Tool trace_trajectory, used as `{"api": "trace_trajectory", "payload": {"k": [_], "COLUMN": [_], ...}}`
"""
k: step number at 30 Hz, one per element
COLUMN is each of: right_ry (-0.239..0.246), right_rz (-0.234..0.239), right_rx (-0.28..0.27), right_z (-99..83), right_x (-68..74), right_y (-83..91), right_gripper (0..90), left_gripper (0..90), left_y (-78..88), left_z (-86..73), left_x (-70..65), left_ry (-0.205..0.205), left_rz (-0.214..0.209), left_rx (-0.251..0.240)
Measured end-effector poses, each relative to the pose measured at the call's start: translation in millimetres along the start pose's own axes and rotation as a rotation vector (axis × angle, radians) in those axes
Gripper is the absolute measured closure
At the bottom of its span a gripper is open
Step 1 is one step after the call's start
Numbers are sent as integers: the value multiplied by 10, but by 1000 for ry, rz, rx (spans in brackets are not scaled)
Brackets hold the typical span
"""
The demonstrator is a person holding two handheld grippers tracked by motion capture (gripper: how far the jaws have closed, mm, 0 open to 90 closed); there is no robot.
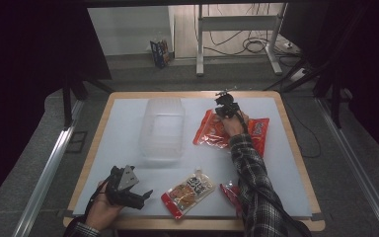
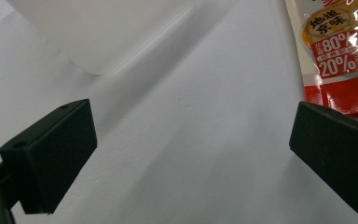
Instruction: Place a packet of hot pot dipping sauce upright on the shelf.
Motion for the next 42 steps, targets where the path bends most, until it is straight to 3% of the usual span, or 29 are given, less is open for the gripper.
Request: {"api": "trace_trajectory", "payload": {"k": [1, 5, 17, 23, 28, 36, 42], "right_ry": [10, 51, 133, 147, 187, 163, 175], "right_rz": [21, 27, 92, 98, 76, 106, 137], "right_rx": [10, 23, 16, 15, -23, -48, -60], "right_z": [-6, -26, -224, -272, -278, -388, -501], "right_x": [28, 143, 513, 564, 563, 536, 573], "right_y": [1, 23, 190, 239, 374, 579, 736], "right_gripper": [888, 888, 888, 880, 732, 528, 328], "left_gripper": [7, 7, 7, 7, 8, 8, 10], "left_y": [-1, -5, -11, -10, -3, 13, 45], "left_z": [1, -1, -2, 7, 10, 39, 65], "left_x": [-4, -9, -15, -26, -7, -22, -23], "left_ry": [-5, -8, -13, -13, -10, 3, 57], "left_rz": [-1, 0, 3, 6, 7, -4, -51], "left_rx": [2, 6, 11, 6, 1, -16, -43]}}
Point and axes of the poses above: each handheld gripper's, and its own axes: y roughly backward along the jaws, z roughly out of its top, x roughly to its left, the point moved 9 cm from there along -y, roughly forward along the jaws, and after that the axes turned 9 degrees about x, right-handed, at the moved point
